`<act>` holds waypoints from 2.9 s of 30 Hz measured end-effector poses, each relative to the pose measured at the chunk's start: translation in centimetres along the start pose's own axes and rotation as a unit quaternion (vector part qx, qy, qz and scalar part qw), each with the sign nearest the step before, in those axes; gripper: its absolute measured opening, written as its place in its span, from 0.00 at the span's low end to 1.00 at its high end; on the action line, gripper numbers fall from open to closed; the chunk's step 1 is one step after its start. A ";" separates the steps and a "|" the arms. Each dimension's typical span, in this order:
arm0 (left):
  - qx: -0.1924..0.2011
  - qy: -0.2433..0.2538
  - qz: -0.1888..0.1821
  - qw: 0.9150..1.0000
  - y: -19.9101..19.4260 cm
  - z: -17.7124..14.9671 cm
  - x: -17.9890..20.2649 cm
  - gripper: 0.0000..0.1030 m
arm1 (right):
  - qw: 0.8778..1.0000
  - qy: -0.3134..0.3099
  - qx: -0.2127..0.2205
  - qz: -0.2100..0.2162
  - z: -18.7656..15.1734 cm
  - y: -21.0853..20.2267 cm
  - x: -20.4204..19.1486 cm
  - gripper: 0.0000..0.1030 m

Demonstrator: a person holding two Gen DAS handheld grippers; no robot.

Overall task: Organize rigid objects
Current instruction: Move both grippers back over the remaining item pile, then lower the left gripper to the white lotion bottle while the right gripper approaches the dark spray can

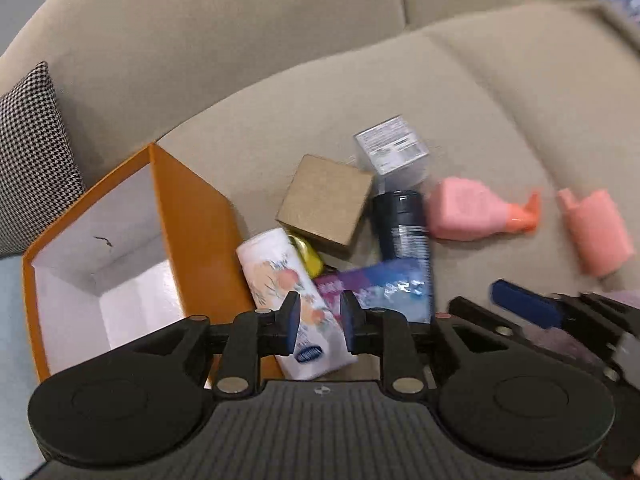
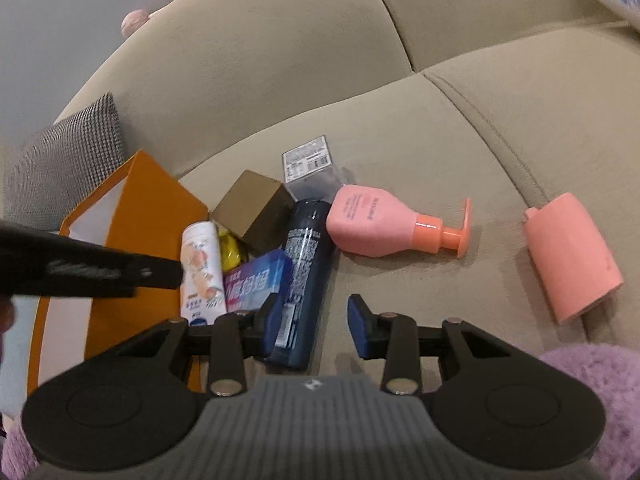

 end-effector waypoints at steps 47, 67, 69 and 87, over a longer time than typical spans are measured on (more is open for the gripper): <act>0.010 -0.055 -0.088 0.995 -1.3 -4.0 2.1 0.00 | 0.995 0.007 -0.095 0.004 -2.8 4.0 0.5 0.39; -0.046 -0.065 -0.117 0.990 -0.2 -8.1 3.4 0.43 | 0.994 0.078 -0.071 0.026 -1.2 0.4 4.5 0.35; -0.047 -0.040 -0.103 0.993 0.2 -8.6 4.1 0.43 | 0.993 0.091 -0.062 0.048 -1.0 -0.1 4.8 0.36; 0.002 -0.057 -0.126 0.990 -0.9 -9.9 4.2 0.24 | 0.994 0.067 -0.073 0.036 -1.4 2.4 2.8 0.44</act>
Point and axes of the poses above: each gripper's, at about its wrist camera, not at the fingertips, and y roughly the way its jaws point, x to its right, z to its top, the point moved 8 cm from there along y, roughly the way its jaws point, and after that the axes turned 14 degrees about x, right-handed, at the moved point
